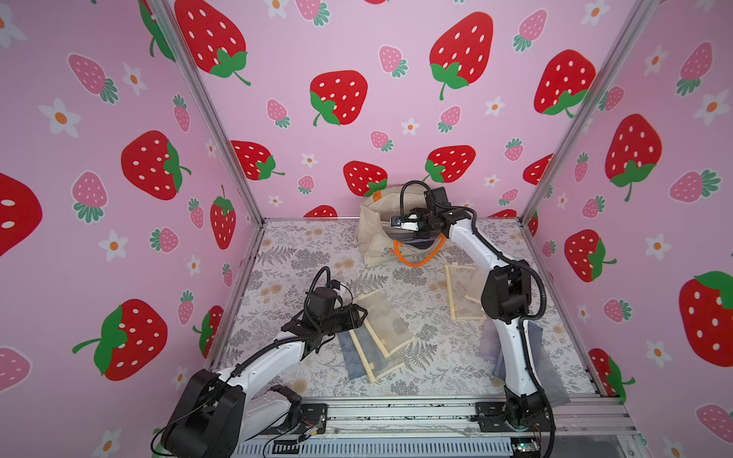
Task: Put the pencil pouch into the canvas bag
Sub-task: Place the pencil pouch in the canvas bag.
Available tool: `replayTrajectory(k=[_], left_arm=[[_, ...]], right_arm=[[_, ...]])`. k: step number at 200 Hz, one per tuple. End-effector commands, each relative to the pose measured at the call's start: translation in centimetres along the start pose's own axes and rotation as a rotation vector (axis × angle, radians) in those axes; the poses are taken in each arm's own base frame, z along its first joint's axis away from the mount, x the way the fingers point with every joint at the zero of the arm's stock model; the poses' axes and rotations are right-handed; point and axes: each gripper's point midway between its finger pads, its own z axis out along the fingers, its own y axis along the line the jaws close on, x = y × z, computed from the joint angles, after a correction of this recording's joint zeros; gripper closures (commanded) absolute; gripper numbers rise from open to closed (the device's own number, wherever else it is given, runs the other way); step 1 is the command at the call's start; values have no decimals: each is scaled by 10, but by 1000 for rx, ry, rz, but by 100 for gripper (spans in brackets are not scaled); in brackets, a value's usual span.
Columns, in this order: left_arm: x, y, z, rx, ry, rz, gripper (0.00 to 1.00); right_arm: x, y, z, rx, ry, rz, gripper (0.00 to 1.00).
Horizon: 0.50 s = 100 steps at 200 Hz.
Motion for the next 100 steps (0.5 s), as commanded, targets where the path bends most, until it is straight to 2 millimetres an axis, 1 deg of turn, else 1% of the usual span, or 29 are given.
replayTrajectory(k=[1,9,13,33,38,40,44,54,57,69,91,100], left_arm=[[-9,-4,0,8,-18,0,38],[-9,-5,0,9,-20,0,38],[-9,-5,-1,11,-21,-1,38],[-9,-5,-3,13,-25,-4,38],[-8,-6,-4,14,-25,-4,38],[-8,-5,-4,13,-26,-4,38],[-8,-5,-5,12,-27,-5,38],[-8,-4,-8,3,-36,-10,38],[-8,-3,-10,-1,-39,-11,38],[-7,-2,-14,-7,-50,-12,37],[-5,4,-21,-41,-58,-18,37],[-2,8,-23,-63,-49,-24,37]], right_arm=[[-9,-10,-17,17,-23,16,81],[-13,-14,-23,35,-33,21,68],[-16,-16,-26,44,-40,24,64],[-33,-28,-49,99,-95,46,50],[-37,-30,-56,109,-108,52,49],[-39,-31,-58,113,-112,54,46],[-41,-32,-62,115,-120,59,43],[-48,-35,-73,124,-129,76,42],[-48,-34,-73,123,-128,85,42],[-51,-40,-87,152,-122,136,41],[-56,-53,-120,229,-123,295,39],[-58,-54,-133,246,-128,360,39]])
